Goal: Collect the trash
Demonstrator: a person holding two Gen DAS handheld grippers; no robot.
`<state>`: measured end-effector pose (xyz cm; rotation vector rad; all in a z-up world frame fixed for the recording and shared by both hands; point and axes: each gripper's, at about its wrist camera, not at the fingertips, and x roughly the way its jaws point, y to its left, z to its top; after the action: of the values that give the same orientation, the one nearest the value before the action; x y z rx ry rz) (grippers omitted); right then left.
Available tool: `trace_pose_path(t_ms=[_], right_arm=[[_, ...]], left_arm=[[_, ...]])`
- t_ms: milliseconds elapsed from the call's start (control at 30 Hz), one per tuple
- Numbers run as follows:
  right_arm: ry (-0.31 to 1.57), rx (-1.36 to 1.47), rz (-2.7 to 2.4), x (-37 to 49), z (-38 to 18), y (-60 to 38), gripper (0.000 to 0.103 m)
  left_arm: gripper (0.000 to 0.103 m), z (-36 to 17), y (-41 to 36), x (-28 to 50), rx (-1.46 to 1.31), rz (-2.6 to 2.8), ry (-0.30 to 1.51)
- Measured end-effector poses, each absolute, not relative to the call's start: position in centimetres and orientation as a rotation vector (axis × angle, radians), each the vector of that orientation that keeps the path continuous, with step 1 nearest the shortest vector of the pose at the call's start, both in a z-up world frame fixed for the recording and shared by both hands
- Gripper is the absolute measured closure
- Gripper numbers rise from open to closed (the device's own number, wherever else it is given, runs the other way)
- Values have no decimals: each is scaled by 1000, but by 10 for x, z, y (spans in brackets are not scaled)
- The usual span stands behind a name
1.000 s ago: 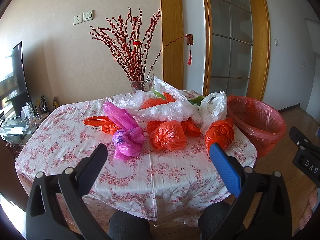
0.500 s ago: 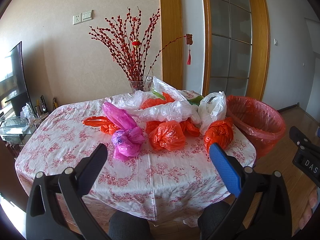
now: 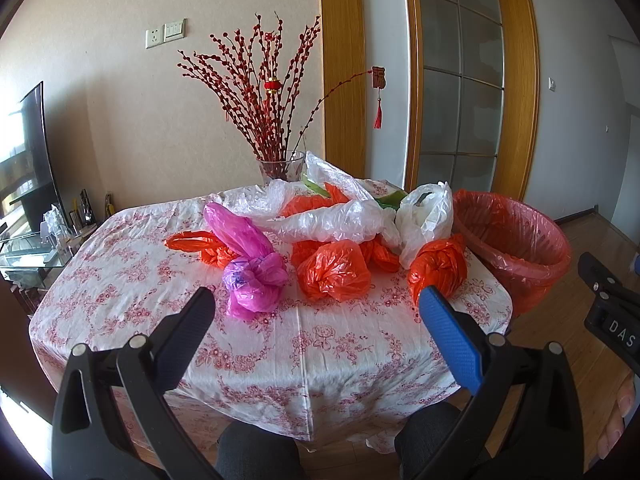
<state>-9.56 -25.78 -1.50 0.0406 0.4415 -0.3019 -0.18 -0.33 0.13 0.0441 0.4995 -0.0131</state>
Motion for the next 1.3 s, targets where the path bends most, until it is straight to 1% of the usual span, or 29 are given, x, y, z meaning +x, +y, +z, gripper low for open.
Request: trace_pose_path(t_ms=[433,767,833,900,1000,1300], right_arm=[[445,40,-291,-92,-14,-258,2],[478,28,-172,-56,-26,-234,2],[488,17,-138,-44,-29,-223,4],[501,4,-100,-31,-34,-210,12],[530,11,-62,-9,-43,-196,17],[614,51,-65,35,-70,-183,18]], left_arm=[[4,-5,-2,2,30,6,515],[4,-11,44,23,-29,140,530],[4,-12,55,28,-40,169,529],[4,-13,66,32,-49,190,529],[4,-13,79,37,-60,219,530],[4,-20,96,46,-86,236,549]])
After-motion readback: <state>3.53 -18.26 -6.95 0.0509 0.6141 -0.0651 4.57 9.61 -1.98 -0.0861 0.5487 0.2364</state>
